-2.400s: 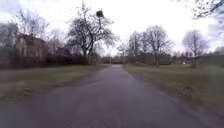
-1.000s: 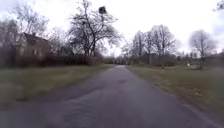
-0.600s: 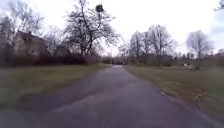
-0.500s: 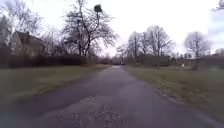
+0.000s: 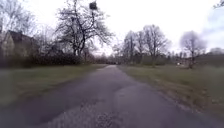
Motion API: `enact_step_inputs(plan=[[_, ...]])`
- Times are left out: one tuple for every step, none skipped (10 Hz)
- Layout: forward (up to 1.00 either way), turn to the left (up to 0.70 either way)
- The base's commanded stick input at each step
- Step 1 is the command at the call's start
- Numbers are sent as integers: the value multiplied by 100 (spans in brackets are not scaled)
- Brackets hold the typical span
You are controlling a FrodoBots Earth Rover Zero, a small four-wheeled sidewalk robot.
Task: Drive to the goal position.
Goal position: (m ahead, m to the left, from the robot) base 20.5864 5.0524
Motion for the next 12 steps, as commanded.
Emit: enact_step_inputs(plan=[[100, 0], [100, 0], [100, 0], [100, 0], [100, 0], [100, 0], [100, 0], [100, 0], [100, 0], [100, 0], [100, 0], [100, 0]])
